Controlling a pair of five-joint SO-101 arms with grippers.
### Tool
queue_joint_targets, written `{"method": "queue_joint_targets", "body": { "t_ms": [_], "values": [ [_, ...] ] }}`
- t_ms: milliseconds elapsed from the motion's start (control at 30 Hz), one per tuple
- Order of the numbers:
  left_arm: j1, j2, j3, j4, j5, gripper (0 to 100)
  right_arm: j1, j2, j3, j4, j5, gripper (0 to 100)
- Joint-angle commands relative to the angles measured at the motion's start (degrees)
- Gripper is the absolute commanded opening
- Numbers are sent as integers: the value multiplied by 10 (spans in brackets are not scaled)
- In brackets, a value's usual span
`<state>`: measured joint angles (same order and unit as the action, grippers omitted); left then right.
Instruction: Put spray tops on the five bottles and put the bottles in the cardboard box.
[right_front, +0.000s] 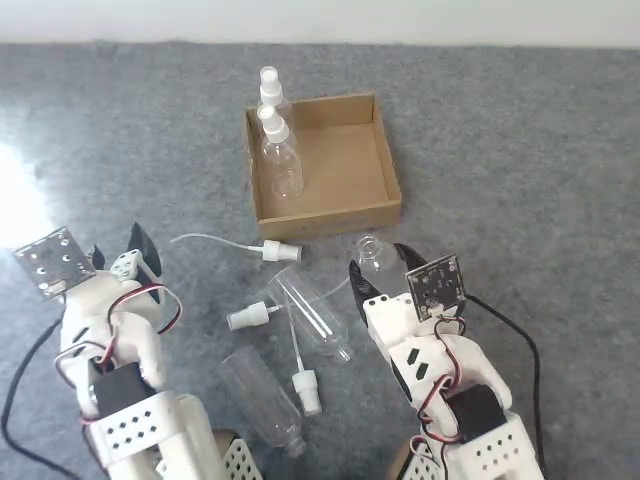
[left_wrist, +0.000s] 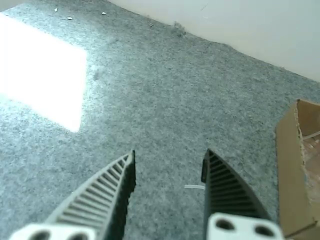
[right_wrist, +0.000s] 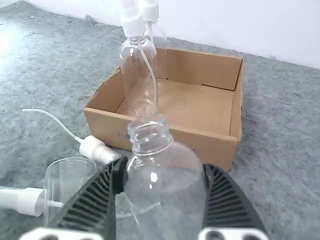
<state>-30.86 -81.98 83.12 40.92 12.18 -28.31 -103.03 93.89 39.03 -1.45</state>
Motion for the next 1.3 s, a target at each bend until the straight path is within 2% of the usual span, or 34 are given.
{"method": "queue_joint_targets", "body": {
  "t_ms": [0,133,333,500,967,1067,1267],
  "values": [
    [-1,-5,-5,-14,-2,210,-5,-10,25,-66,-27,78],
    [-1,-5,-5,-14,-2,210,-4,-10,25,-67,-90,78],
    [-1,-5,-5,-14,-2,210,33,-8,25,-65,-120,78],
    [-1,-5,-5,-14,-2,210,88,-8,25,-32,-119,77],
    [-1,-5,-2,-15,-2,210,92,-8,25,114,-115,78],
    [-1,-5,-1,-15,-2,210,92,-8,25,144,-85,78],
    [-1,-5,-1,-15,-2,210,92,-10,18,135,-68,78]
  ]
}}
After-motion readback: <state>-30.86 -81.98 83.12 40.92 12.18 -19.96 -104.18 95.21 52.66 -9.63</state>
